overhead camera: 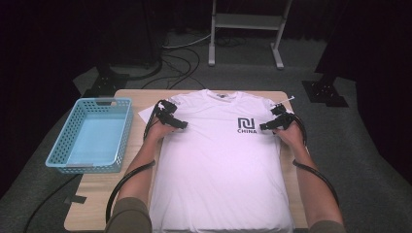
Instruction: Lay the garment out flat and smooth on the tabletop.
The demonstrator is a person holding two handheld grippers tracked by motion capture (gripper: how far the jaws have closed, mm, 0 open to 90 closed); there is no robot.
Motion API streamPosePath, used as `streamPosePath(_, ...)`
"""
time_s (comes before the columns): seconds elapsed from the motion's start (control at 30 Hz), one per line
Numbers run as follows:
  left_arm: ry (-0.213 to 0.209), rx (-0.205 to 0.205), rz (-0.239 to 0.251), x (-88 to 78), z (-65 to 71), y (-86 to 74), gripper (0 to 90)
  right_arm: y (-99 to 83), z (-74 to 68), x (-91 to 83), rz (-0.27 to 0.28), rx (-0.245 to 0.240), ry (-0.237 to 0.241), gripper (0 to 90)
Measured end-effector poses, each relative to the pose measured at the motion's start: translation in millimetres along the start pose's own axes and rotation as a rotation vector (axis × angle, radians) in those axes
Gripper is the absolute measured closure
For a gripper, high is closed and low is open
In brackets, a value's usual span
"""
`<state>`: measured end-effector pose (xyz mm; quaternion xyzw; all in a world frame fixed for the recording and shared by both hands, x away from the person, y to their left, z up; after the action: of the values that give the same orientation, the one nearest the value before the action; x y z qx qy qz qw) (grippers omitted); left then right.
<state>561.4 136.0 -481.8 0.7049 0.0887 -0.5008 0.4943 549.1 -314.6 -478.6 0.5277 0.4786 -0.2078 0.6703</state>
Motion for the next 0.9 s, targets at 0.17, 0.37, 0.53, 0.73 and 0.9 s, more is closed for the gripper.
streamPosePath(0.17, 0.0, -0.001, 0.001, 1.3, -3.4, 1.6, 2.4, 9.2, 2.1, 4.7, -0.009, 0.005, 0.001, 4.1)
streamPosePath(0.37, 0.0, -0.004, -0.001, 1.2, -3.0, 2.1, 2.3, 10.6, 2.6, 6.0, 0.003, 0.006, -0.004, 4.6)
streamPosePath(0.53, -0.031, -0.039, -0.003, -3.4, 1.0, 2.1, 2.3, 6.2, 2.4, 0.7, 0.038, 0.016, 0.0, 6.4)
streamPosePath(0.73, -0.039, -0.016, 0.015, -18.1, 13.7, 1.9, 2.3, 2.0, -4.9, -20.5, 0.079, 0.013, 0.037, 7.6)
streamPosePath(0.9, -0.056, 0.007, 0.028, -31.2, 31.5, -3.9, 2.3, -11.6, -15.5, -35.9, 0.097, 0.007, 0.076, 7.6)
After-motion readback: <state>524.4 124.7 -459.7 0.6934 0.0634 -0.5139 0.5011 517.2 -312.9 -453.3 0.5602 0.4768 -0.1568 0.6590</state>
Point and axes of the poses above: each handheld gripper's, and its own axes: x roughly forward along the jaws, y roughly out of its top, z roughly to its right, the point moved 1 cm from there along x, roughly forward along the jaws, and after that the axes turned 4 degrees about -z, right-handed, at the moved point
